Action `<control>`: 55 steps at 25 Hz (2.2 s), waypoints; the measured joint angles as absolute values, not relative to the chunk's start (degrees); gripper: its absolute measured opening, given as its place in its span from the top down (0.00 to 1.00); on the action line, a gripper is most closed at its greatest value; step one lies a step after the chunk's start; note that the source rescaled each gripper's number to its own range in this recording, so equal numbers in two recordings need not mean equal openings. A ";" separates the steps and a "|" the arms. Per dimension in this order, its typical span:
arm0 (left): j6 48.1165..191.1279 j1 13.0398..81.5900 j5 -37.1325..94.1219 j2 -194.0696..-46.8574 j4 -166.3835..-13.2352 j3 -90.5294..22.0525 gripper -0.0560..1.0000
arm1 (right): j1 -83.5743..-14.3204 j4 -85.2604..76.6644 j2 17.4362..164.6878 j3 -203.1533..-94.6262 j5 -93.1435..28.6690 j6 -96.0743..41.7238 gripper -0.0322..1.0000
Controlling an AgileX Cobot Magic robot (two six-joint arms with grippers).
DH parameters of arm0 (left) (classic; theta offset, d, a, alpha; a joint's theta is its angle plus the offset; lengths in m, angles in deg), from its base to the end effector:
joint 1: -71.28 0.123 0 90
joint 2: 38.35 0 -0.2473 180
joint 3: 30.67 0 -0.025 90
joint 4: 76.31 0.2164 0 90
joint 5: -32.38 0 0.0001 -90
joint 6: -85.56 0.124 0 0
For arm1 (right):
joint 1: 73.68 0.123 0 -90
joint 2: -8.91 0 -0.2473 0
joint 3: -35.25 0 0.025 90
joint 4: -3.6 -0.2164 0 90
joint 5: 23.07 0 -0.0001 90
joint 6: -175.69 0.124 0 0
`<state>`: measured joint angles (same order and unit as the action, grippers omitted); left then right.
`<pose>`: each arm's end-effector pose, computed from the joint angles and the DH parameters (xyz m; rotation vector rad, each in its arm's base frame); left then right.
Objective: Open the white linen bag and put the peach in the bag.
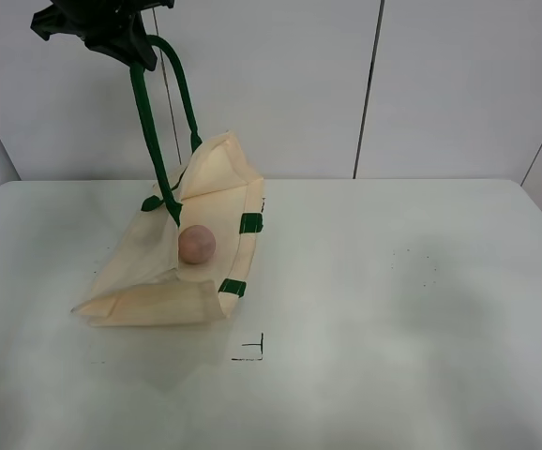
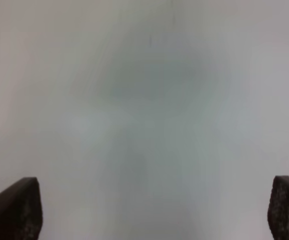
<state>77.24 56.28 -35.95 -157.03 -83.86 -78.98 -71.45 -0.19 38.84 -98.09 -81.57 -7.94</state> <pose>0.3781 -0.1170 0.3439 0.1391 2.4366 -0.3544 0.0775 0.0100 0.2332 -0.1072 2.3539 0.0714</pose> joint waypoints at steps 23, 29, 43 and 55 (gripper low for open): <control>77.73 56.28 -35.78 -172.41 -84.72 -74.39 0.95 | -71.45 1.96 17.57 -97.04 -81.68 -5.86 0.00; 80.84 56.28 -35.73 -178.58 -84.66 -74.24 0.92 | -71.45 1.96 17.57 -97.04 -81.68 -5.86 0.00; 81.00 58.02 -35.73 -178.73 -73.90 -74.24 0.00 | -71.45 1.96 17.57 -97.04 -81.68 -5.86 0.00; 81.66 71.88 -35.71 -178.73 -75.61 -74.24 0.00 | -71.45 1.96 17.57 -97.04 -81.68 -5.86 0.00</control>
